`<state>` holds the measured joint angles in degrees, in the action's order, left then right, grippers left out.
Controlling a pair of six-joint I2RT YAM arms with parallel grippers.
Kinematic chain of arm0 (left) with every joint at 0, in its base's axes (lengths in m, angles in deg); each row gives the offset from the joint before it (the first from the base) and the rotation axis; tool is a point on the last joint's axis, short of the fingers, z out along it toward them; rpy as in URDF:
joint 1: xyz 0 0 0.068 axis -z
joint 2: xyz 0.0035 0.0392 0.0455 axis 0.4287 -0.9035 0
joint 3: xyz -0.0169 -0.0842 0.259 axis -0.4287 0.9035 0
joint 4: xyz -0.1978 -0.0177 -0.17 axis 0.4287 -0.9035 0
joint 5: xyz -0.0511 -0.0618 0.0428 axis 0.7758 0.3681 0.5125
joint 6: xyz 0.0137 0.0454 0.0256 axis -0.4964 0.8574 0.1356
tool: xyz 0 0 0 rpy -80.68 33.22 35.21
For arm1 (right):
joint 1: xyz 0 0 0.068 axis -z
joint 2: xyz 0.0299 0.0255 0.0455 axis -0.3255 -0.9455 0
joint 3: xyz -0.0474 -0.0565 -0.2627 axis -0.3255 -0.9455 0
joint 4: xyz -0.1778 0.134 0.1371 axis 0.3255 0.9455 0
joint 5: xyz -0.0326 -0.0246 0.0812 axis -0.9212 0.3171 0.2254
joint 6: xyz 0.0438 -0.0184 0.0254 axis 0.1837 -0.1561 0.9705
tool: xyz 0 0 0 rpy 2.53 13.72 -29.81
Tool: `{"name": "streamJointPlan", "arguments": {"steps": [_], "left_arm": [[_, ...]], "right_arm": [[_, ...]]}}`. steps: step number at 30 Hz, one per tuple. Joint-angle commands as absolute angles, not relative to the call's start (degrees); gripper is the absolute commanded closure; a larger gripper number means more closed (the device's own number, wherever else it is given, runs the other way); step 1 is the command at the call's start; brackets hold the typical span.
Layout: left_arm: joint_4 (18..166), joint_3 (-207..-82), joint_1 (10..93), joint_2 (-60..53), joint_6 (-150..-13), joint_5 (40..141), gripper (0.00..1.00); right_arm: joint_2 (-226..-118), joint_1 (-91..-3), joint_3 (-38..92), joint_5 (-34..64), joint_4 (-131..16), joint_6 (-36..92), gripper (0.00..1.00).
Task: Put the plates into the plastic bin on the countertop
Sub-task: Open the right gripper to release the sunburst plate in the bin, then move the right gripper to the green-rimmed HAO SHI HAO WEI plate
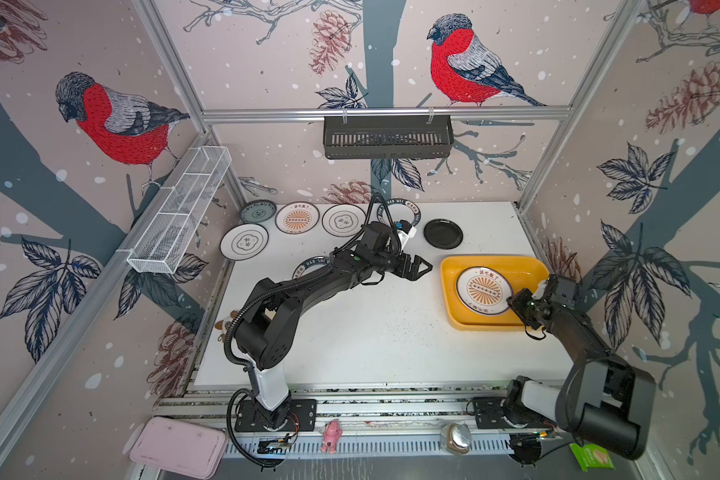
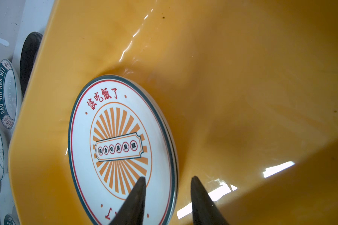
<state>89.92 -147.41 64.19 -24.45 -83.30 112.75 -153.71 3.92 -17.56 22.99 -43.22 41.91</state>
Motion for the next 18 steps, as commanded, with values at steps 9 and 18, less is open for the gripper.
{"name": "streamJointPlan", "arguments": {"steps": [9, 18], "left_arm": [[90.67, -145.49, 64.14, -21.23, -81.62, 111.34, 0.03], [94.40, -134.70, 63.86, -9.41, -82.07, 106.65, 0.04]], "right_arm": [[-147.57, 3.59, -16.46, 20.83, -42.91, 41.84, 0.15], [-138.62, -0.82, -15.38, 17.40, -40.10, 44.55, 0.00]]}}
